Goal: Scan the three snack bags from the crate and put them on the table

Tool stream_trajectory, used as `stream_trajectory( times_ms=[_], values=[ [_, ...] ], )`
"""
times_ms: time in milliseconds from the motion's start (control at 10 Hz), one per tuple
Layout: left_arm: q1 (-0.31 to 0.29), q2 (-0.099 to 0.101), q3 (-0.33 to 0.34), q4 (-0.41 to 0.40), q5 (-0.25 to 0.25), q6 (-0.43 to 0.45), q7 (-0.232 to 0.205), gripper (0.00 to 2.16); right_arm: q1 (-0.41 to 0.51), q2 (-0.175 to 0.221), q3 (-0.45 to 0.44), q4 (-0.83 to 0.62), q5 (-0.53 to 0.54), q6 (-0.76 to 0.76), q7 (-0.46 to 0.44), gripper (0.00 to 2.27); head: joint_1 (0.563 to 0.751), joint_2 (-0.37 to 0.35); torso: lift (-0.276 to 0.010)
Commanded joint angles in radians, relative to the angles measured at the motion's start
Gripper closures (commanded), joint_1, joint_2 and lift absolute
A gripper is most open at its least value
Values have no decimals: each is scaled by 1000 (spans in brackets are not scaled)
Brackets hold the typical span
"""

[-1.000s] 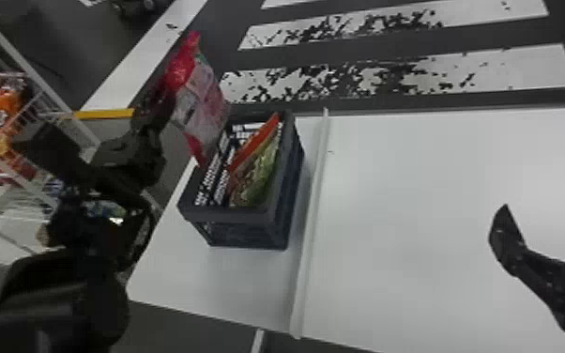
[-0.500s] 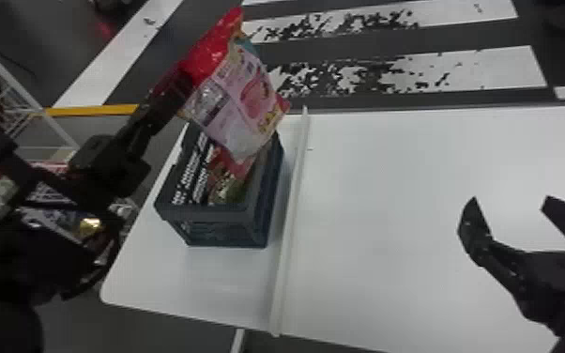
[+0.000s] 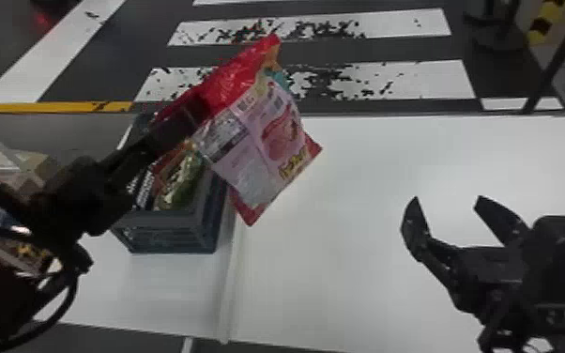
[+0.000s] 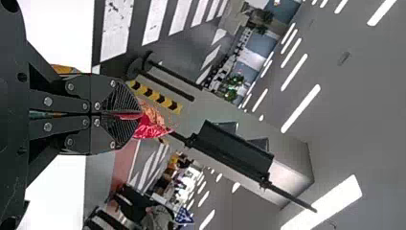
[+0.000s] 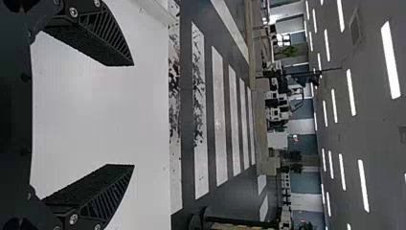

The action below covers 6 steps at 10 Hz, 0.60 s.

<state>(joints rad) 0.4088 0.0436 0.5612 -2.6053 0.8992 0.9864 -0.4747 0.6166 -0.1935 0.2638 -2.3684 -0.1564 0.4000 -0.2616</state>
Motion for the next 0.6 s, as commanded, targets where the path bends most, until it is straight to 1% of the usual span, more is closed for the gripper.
stream_trajectory(
  times_ms=[0,100,200,300,400,500],
  values=[
    [19,-33,-93,59,-65,4,-18,2135,0,3,0,1,1,-11,-5,130,695,115,-94],
    [27,-45,-161,108,-120,1,-22,2135,0,3,-1,0,3,-23,-13,130,695,90,-94],
    [27,-44,-204,169,-140,-8,-53,2135,0,3,-1,0,5,-33,-18,130,695,60,-94],
    [7,-42,-259,235,-201,-18,-76,2135,0,3,-3,0,5,-33,-18,130,695,30,-94],
    [-27,-42,-293,320,-215,-21,-116,2135,-2,3,-3,0,5,-36,-18,130,695,4,-94],
    [-64,-44,-322,395,-215,-24,-136,2135,-5,2,-11,0,1,-36,-18,130,695,-7,-94]
  ],
)
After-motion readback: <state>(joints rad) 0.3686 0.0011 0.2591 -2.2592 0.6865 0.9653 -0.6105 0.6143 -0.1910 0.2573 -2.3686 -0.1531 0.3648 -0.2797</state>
